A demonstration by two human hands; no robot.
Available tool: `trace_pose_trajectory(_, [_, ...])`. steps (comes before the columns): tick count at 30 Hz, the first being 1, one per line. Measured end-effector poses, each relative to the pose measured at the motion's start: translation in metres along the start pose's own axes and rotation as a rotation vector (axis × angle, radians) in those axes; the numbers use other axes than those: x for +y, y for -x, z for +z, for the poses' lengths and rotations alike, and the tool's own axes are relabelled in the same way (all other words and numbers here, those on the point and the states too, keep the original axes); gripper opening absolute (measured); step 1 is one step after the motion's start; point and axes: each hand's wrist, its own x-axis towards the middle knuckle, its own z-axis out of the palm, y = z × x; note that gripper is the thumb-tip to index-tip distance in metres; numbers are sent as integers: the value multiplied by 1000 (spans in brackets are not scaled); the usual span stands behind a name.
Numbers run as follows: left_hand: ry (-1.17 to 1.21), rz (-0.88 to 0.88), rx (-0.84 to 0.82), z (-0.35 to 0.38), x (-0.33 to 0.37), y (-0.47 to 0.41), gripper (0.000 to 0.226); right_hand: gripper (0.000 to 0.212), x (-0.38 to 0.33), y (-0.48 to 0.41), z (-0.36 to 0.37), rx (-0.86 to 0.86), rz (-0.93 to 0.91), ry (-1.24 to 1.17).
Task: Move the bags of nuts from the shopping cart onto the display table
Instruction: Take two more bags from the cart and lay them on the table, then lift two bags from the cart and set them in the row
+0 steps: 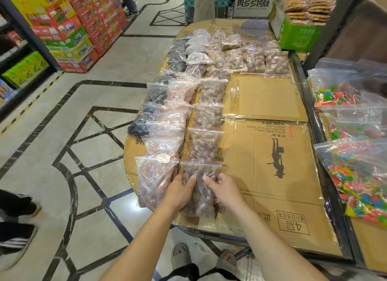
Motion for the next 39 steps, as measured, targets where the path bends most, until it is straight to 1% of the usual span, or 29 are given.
trace_pose_trajectory(1, [-5, -2, 8, 1, -3, -4, 63, 35, 0, -1, 1, 0, 13, 6])
trace_pose_trajectory(5, [-40, -10, 14, 5, -2, -7, 51, 39, 6, -7, 3, 9, 20, -30])
trace_pose_trajectory(9, [-106, -25, 7, 6, 0, -6, 49, 38, 9, -8, 0, -2, 23, -16])
trace_pose_trajectory(13, [-205, -4, 19, 6, 7, 3, 51, 38, 1, -2, -8, -37, 22, 53])
trace_pose_trajectory(16, [-276, 32, 17, 5, 17, 15, 54, 37, -9, 5, -20, -65, 11, 159])
trace_pose_trajectory(18, [-339, 41, 7, 3, 25, 24, 55, 47, -12, 9, -31, -77, -1, 252])
trace_pose_trajectory(20, [-417, 61, 8, 3, 30, 29, 45, 61, -14, 13, -42, -78, -26, 359])
trace_pose_trajectory(22, [-513, 114, 24, 4, 33, 32, 34, 70, -16, 19, -54, -69, -70, 475])
trace_pose_trajectory(23, [-574, 134, 25, 5, 35, 34, 34, 71, -17, 23, -59, -56, -97, 532])
trace_pose_trajectory(27, [-846, 224, 14, 17, 53, 49, 58, 72, -22, 41, -81, 24, -161, 686])
trace_pose_trajectory(32, [-1045, 371, 12, 38, 78, 62, 63, 70, -20, 67, -104, 123, -141, 783])
trace_pose_trajectory(39, [-1245, 616, -26, 64, 89, 78, 60, 69, 4, 121, -113, 302, -10, 782])
